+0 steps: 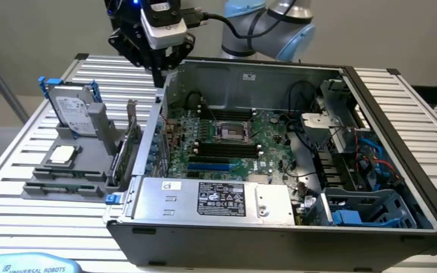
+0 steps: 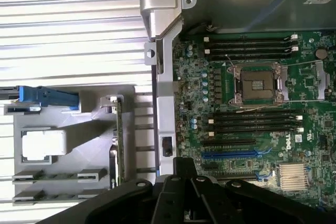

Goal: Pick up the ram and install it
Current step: 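Reach for the ram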

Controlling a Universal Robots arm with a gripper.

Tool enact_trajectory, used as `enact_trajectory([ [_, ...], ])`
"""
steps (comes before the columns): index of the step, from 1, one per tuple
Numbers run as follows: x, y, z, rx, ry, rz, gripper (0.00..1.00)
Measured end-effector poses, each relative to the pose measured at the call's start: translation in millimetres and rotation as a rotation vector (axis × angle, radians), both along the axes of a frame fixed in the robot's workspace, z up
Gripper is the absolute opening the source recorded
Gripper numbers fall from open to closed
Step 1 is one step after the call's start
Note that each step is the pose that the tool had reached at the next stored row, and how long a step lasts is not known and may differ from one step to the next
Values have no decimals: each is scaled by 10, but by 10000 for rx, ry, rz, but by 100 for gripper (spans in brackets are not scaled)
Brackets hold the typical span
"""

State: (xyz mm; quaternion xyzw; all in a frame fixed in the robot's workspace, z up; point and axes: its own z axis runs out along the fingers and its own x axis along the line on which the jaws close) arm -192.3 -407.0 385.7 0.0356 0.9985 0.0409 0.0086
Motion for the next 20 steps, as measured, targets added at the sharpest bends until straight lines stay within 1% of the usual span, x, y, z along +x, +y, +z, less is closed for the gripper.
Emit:
enact_trajectory([
  [11, -499, -50, -97, -4, 6, -1, 11],
  [20, -906, -97, -197, -22, 24, 0, 11],
])
